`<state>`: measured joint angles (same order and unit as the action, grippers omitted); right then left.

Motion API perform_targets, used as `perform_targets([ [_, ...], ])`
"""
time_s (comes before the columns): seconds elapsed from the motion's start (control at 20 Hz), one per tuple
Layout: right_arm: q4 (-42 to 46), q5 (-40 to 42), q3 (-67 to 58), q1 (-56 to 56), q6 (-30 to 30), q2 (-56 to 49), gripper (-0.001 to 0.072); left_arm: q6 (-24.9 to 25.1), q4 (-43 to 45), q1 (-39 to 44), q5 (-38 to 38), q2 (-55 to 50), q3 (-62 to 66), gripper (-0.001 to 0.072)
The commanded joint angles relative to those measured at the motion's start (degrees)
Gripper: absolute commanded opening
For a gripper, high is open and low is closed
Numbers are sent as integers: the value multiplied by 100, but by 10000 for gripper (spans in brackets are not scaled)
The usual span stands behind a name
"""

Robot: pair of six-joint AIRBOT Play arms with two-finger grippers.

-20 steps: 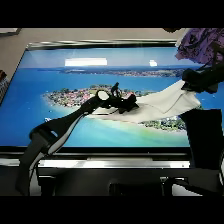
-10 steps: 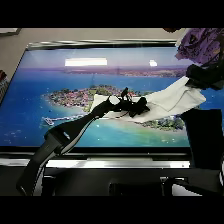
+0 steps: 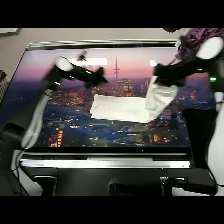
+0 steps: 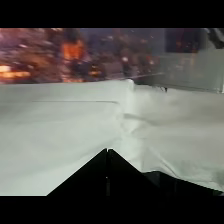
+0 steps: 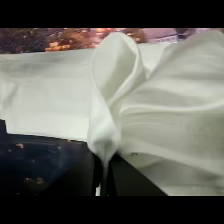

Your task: Fold the clothes and pants, and hang the long-sleeved shirts on hangers.

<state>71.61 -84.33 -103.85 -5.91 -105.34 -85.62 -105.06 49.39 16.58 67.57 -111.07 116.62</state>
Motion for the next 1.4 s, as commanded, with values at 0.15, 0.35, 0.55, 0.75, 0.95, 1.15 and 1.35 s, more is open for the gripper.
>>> perform_targets([
  [0.15,-90,1292,-13,-1731,-857,-802,28,4,1563,-1681,1722,1272,4,12],
  [0.35,-155,2138,-13,-2243,-1108,-1283,28,4,1561,-2184,1759,1473,4,12],
  [0.55,-662,2538,-13,-2332,-1126,-1716,28,15,1563,-2256,1762,1469,-15,12],
  [0.75,-1102,2498,-11,-2334,-1016,-1878,28,26,1563,-2247,1762,1469,-133,12],
  [0.95,-1285,2363,-11,-2332,-885,-1950,29,101,1565,-2245,1759,1443,-225,12],
  [1.15,-1891,2164,-11,-2334,-361,-2118,30,109,1565,-2245,1753,1419,-243,12],
  [1.35,-2004,2573,-13,-2326,-153,-2133,291,109,1565,-2245,1757,1412,-308,13],
])
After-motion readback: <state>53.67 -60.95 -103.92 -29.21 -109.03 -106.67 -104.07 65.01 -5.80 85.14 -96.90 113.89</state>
